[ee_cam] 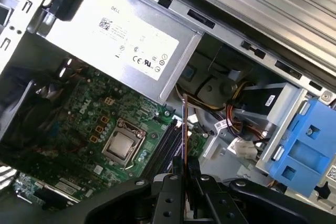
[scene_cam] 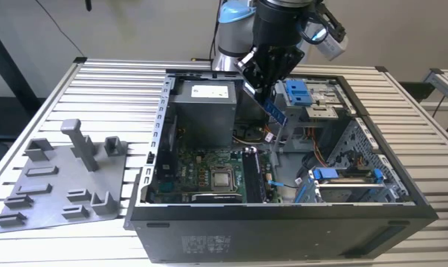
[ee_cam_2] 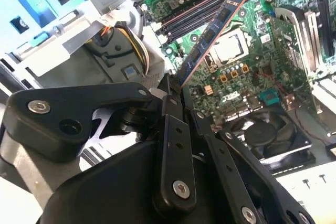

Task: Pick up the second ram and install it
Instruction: 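Insert the second ram into the second slot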

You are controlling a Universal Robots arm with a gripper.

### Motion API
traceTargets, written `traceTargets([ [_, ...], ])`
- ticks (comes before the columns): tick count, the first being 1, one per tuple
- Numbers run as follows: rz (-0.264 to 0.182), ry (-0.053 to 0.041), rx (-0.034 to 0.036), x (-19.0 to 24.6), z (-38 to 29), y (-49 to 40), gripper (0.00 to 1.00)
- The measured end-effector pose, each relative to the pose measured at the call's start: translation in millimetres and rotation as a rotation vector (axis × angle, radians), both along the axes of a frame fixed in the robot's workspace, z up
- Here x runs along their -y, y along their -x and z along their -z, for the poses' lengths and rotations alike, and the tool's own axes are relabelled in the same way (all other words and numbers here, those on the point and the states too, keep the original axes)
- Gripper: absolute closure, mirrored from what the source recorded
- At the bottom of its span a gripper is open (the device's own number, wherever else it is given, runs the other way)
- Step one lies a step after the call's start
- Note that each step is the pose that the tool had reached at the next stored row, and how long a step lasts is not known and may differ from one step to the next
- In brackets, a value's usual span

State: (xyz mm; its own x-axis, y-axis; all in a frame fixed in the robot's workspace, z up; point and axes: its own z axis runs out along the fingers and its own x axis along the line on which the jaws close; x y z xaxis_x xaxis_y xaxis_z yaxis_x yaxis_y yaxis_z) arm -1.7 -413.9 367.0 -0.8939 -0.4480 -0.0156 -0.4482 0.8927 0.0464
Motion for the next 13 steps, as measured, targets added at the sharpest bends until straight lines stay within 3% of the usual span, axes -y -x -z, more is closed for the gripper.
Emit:
traceTargets([
  [13,0.149,0.0,0.0,0.0,0.9,1.7,0.85],
])
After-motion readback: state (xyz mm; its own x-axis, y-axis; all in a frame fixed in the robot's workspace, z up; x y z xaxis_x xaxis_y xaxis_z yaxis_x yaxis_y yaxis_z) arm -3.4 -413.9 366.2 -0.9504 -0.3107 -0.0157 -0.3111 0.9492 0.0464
